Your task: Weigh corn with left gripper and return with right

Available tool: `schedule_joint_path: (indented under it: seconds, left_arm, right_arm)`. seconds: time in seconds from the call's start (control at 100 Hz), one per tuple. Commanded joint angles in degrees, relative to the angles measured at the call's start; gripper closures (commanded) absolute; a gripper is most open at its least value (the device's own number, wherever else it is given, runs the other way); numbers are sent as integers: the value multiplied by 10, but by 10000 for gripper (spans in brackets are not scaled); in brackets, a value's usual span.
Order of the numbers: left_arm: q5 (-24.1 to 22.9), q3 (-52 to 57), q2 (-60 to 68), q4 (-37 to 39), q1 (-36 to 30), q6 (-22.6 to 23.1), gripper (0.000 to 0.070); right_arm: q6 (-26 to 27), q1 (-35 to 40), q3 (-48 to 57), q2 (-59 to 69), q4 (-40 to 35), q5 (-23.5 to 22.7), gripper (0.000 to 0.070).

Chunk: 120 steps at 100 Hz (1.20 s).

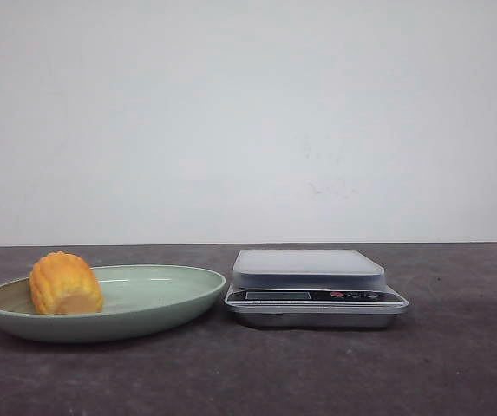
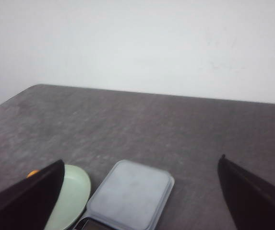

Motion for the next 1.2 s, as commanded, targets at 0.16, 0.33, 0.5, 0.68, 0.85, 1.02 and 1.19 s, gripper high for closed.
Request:
schedule_joint_path:
  seconds: [0.16,0.33,0.5,0.68,0.85,1.02,1.19]
  left_arm:
    - [-12,6,55,-75,-16,11,92]
    - [1,6,143,-153,-33,8,92]
    - [1,6,233,-150,-49,-3,93]
    - [-1,6,319,-60,-74,-34,110]
    - [-2,6,410,-6,-109,-54,130]
    - [-17,6,505,16,-144,-46,203]
    - [-43,6,585,28,-162,-47,203]
  right_arm:
    - [13,2,5,2,-3,-3,46]
    - [13,2,5,2,-10,-6,46]
    - [12,2,5,2,-29,-5,47]
    - [11,2,5,2,-45,-5,47]
    - [12,2,5,2,-63,-5,47]
    - [12,2,5,2,-66,-5,49]
    - [12,2,5,2,-66,-5,49]
